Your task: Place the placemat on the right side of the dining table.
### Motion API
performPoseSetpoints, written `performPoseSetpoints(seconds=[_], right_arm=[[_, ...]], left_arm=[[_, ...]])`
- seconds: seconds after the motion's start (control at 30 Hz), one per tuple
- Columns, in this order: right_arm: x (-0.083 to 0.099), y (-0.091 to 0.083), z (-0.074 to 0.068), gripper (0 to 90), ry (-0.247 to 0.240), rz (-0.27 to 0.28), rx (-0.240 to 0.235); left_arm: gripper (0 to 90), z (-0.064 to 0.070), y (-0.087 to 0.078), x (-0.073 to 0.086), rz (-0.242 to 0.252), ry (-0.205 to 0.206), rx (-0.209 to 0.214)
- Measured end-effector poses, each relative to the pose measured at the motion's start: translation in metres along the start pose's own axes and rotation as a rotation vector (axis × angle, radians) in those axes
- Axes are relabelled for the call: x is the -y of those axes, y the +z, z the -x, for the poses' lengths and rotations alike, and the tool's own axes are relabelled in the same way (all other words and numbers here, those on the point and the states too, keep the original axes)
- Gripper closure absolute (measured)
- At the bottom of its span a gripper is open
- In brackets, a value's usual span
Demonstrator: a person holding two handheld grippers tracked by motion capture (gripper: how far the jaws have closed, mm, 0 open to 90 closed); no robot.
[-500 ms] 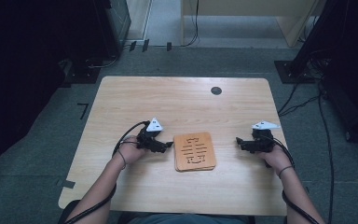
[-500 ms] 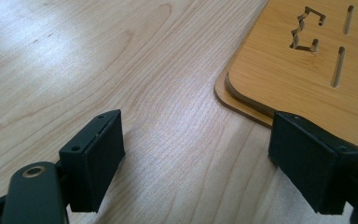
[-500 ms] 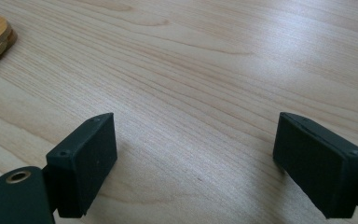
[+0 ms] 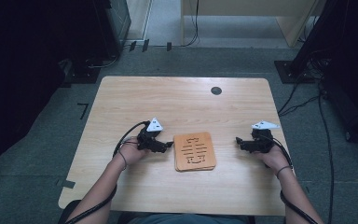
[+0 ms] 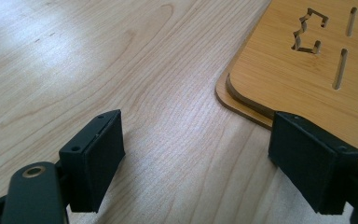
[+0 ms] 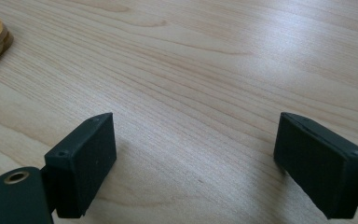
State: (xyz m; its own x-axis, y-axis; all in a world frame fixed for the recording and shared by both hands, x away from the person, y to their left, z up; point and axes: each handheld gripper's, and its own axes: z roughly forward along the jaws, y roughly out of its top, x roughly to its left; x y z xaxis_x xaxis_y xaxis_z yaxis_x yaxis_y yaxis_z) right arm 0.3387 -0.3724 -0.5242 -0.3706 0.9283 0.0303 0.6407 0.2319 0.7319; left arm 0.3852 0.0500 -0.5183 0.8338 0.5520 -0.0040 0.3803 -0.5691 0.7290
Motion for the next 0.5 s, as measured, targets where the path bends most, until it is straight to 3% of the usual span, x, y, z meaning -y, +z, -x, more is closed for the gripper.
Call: performPoseSetpoints(seconds=[0.23,0.5], right_arm=[[-0.0027,0.0034,-0.0035,9.5,0.020,-0.004,0.020],[-0.0077,0.0050,-0.0051,10.1,0.027,-0.032,0.025]], left_arm=[[16.2,0.0009,0.0027,-0.0022,0.002,-0.025,-0.021],[16.3,-0.0006,0.0025,-0.0049,-0.016,-0.031,-0.018]])
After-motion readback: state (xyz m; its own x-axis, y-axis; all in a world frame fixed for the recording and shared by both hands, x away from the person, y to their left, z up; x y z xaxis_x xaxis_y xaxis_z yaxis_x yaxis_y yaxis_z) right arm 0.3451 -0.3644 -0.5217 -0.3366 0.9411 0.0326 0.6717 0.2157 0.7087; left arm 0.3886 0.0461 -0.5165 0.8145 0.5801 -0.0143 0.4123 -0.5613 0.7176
